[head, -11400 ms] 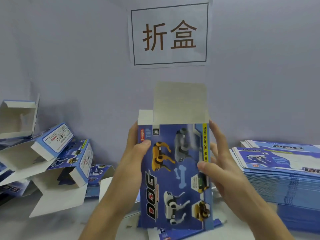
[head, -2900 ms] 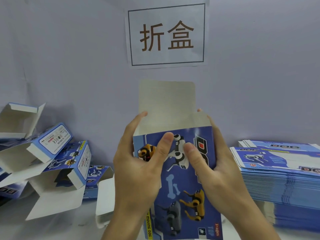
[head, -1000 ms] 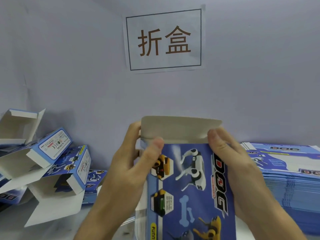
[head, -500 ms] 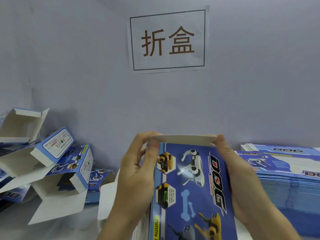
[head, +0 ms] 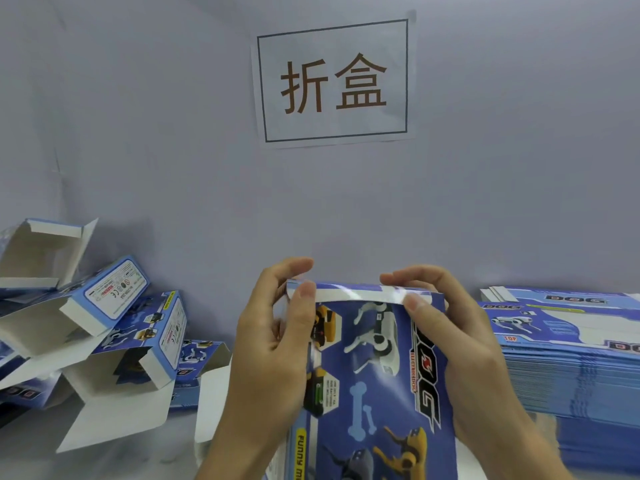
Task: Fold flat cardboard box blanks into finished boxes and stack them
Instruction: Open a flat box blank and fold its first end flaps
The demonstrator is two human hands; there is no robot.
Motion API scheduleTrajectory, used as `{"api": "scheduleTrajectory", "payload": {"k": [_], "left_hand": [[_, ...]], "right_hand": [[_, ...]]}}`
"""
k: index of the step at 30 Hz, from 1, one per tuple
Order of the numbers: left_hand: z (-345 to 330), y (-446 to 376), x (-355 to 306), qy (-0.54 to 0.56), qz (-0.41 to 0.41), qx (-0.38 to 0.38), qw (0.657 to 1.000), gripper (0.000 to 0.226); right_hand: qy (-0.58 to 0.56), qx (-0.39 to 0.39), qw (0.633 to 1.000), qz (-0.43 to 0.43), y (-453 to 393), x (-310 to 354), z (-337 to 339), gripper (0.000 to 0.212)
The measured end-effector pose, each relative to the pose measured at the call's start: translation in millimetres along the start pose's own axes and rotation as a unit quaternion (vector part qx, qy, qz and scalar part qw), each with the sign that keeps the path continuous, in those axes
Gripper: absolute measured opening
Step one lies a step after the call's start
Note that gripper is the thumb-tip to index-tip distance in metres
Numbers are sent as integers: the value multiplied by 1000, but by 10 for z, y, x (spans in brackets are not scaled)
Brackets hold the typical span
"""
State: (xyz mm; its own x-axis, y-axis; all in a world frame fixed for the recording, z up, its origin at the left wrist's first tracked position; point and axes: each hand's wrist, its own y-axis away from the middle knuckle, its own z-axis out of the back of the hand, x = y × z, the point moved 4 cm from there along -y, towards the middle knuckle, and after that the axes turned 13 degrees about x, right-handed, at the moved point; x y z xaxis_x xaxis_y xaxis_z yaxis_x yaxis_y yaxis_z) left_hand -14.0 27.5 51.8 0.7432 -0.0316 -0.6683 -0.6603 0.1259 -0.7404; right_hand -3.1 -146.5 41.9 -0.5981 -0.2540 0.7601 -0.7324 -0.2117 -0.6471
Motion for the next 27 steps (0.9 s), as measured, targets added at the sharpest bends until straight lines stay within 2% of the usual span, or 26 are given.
{"api": "scheduleTrajectory", "payload": {"k": [4, 10, 15, 21, 25, 27], "left_hand": [[53, 6, -69, -48, -29, -6, 998, 42], [89, 4, -81, -63, -50, -24, 997, 24], [134, -70, -64, 8, 23, -52, 998, 42], [214, -68, -154, -37, -1, -53, 998, 33], [132, -34, -179, 0, -5, -18, 1000, 22], [106, -25, -172, 21, -3, -20, 1000, 24]], "right_hand": [[18, -11, 1000, 20, 26, 9, 1, 21], [57, -9, 997, 52, 28, 48, -70, 21], [49, 13, 998, 43, 47, 2, -158, 39], [128, 17, 989, 65, 49, 55, -256, 63], [70, 8, 995, 65, 33, 146, -254, 46], [59, 21, 997, 43, -18, 162, -225, 40]]}}
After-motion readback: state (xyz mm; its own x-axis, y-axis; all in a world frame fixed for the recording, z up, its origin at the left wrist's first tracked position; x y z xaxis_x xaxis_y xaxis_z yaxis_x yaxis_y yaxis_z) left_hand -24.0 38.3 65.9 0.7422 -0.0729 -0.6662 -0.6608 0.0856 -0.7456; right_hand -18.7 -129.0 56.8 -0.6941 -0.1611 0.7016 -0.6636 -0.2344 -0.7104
